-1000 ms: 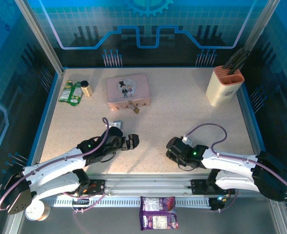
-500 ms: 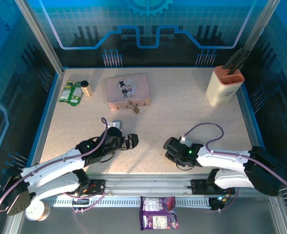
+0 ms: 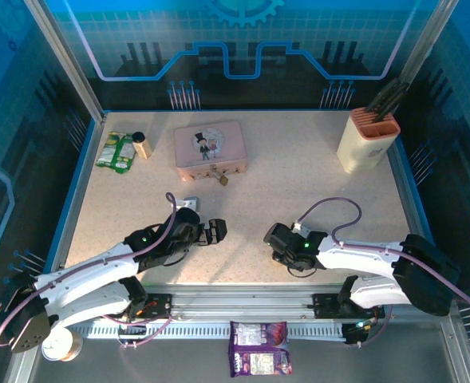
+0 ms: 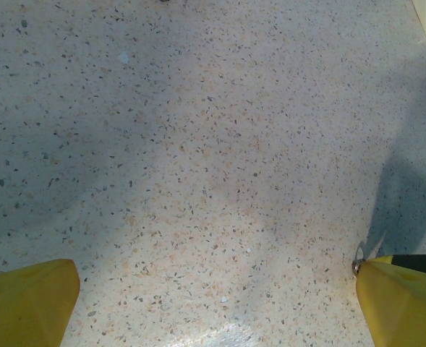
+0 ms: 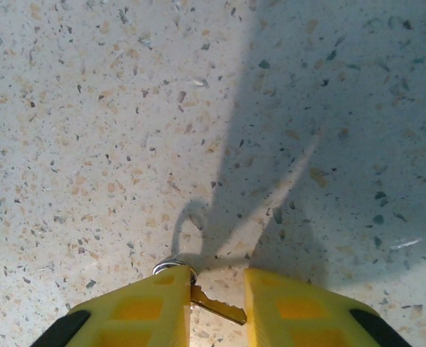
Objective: Unlock the padlock with the key
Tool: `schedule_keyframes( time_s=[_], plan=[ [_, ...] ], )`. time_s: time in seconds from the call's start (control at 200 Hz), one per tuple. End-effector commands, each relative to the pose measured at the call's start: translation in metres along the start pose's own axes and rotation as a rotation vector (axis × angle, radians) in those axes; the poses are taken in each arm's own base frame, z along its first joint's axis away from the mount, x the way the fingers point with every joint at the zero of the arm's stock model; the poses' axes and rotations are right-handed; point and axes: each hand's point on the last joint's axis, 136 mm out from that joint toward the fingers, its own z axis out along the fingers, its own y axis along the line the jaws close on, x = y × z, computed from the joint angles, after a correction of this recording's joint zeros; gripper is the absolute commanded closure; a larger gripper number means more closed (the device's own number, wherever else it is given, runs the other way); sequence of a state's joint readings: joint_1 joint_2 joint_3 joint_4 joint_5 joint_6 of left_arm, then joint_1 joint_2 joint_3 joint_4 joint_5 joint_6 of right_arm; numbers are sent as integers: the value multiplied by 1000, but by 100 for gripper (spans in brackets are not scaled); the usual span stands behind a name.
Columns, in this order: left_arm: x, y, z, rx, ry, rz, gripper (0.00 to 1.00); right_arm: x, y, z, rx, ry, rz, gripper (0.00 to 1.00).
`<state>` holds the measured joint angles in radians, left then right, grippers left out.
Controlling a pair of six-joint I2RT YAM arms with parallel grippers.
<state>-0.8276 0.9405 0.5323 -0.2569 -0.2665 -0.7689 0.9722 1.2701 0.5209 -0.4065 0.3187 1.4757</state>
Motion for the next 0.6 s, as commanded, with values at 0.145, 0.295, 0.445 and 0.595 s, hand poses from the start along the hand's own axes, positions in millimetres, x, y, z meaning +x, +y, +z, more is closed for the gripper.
schedule_keyframes(
  time_s=[0.145,0.295,0.445,0.595],
  plan=[
    [-6,-3,-6,-2,-23,5,1,-26,15,3,-72,-28,-12,78],
    [-8,-3,-6,-4,-28,7,1,-38,13,-6,-85,-41,-18,73],
    [-9,-3,-6,-6,-31,11,1,-31,8,-20,-83,-64,-4,71],
    [-10,-4,-7,-5,-33,19,1,-17,13,-19,-105,-59,-6,67]
  ],
)
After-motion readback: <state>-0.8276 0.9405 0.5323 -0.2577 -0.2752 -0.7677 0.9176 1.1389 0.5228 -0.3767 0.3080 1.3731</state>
